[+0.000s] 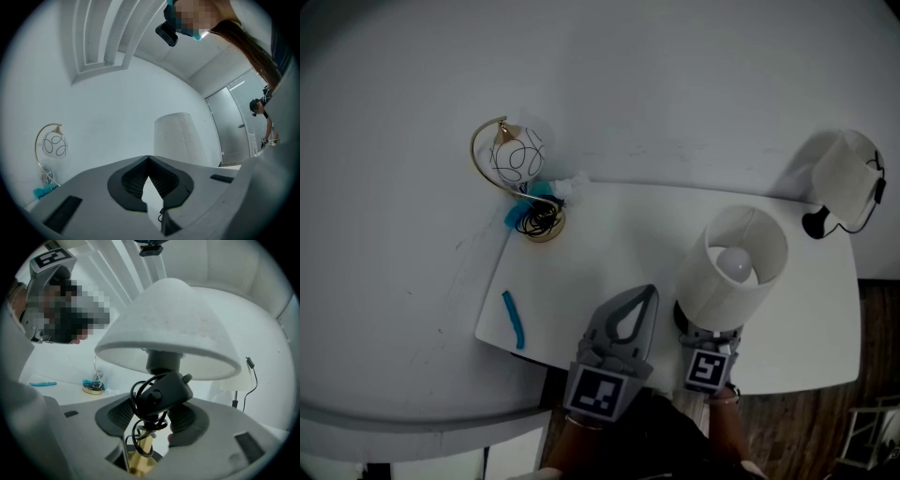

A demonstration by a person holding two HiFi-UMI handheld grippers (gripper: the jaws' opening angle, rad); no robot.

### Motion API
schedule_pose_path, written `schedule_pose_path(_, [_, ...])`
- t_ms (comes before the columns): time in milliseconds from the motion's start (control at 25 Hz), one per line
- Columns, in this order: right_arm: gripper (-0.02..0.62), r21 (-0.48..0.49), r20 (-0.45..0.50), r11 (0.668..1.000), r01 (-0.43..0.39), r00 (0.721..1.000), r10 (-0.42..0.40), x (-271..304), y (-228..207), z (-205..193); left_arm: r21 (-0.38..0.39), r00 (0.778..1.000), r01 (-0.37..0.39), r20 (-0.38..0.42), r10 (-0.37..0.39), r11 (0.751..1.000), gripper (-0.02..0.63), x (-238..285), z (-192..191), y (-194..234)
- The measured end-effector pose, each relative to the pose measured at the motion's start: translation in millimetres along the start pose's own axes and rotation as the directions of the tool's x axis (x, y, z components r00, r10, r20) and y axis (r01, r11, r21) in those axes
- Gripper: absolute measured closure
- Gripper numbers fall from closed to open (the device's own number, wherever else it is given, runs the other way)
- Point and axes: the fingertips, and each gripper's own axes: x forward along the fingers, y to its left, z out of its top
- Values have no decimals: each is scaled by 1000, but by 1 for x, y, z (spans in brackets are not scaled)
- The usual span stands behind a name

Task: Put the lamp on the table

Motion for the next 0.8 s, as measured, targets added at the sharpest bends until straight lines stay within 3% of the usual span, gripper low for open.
schedule_pose_path(800, [393, 27, -18, 1000, -13, 1000, 13, -29, -1, -1, -3, 1000, 13, 5, -13, 1000, 607, -18, -1, -22])
